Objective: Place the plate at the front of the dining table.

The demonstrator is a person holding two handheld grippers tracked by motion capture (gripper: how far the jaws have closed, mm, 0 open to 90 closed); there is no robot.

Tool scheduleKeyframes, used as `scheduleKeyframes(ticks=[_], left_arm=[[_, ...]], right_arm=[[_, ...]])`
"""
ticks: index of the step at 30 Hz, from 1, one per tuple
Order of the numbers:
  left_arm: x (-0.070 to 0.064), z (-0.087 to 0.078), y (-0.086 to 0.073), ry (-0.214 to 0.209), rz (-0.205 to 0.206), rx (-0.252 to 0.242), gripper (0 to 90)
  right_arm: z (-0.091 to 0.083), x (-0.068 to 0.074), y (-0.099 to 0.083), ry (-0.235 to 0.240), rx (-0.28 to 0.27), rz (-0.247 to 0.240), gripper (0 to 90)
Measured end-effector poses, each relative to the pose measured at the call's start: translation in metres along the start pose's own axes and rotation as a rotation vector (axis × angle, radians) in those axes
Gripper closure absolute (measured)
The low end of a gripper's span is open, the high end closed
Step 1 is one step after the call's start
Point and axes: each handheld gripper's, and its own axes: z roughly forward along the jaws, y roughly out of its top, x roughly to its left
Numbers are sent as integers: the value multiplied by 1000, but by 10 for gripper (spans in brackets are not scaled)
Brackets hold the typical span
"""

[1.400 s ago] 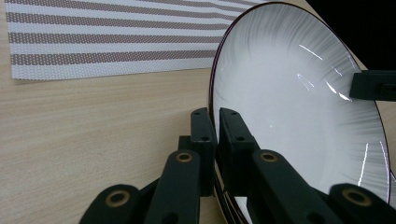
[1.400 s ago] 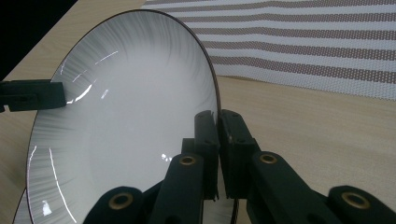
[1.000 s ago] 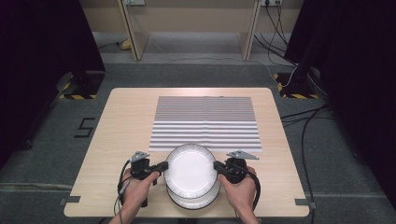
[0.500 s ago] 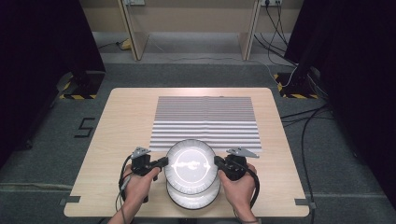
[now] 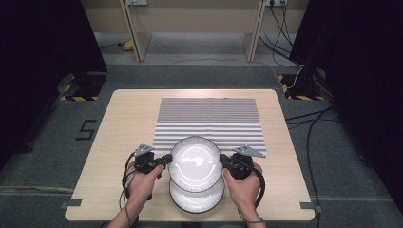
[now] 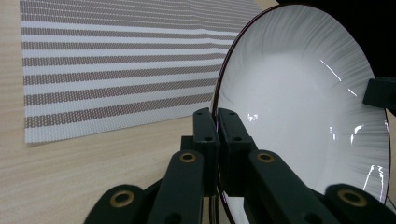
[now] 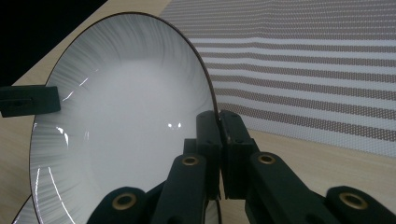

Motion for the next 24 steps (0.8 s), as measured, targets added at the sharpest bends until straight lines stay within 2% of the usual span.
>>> scheduleKeyframes(ticks=[13,17,24], left_arm=[[-9,7,14,-11,6,-19,866],[-10,6,17,-10,10,-29,866],[-10,4,19,-12,7,-36,866]], right_arm=[[-9,-9,13,-15,-28,7,881],[-11,-8,16,-19,-47,6,882],[-12,-7,19,-18,-48,4,882]])
